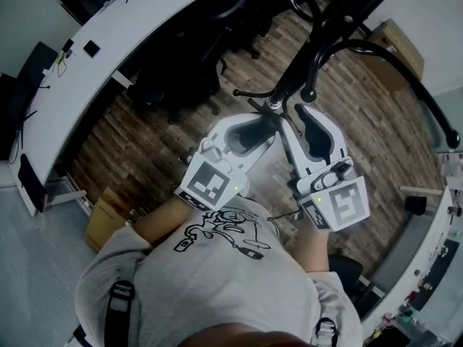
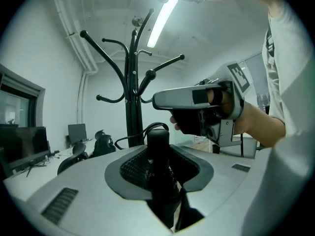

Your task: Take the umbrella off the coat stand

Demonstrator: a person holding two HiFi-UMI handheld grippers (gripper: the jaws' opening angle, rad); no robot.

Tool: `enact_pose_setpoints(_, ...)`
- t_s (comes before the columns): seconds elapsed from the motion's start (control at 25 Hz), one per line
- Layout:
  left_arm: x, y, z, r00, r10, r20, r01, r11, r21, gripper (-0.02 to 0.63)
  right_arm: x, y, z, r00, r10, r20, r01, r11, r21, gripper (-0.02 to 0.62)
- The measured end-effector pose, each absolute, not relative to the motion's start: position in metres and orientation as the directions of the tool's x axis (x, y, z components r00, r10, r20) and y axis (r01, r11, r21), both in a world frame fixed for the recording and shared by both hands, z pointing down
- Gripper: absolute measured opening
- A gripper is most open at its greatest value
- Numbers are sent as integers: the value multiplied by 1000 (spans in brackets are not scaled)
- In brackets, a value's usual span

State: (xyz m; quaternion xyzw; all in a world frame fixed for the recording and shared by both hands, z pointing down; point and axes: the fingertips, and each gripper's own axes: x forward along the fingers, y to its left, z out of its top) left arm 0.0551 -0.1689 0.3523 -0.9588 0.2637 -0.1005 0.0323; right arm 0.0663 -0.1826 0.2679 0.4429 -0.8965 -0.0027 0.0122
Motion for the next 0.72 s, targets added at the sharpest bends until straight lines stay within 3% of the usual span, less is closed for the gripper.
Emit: enact_pose_setpoints(0.72, 40, -174, 349, 828, -542, 142, -543, -839, -31, 155, 82, -176, 276, -563, -825, 46, -823, 565, 59, 48)
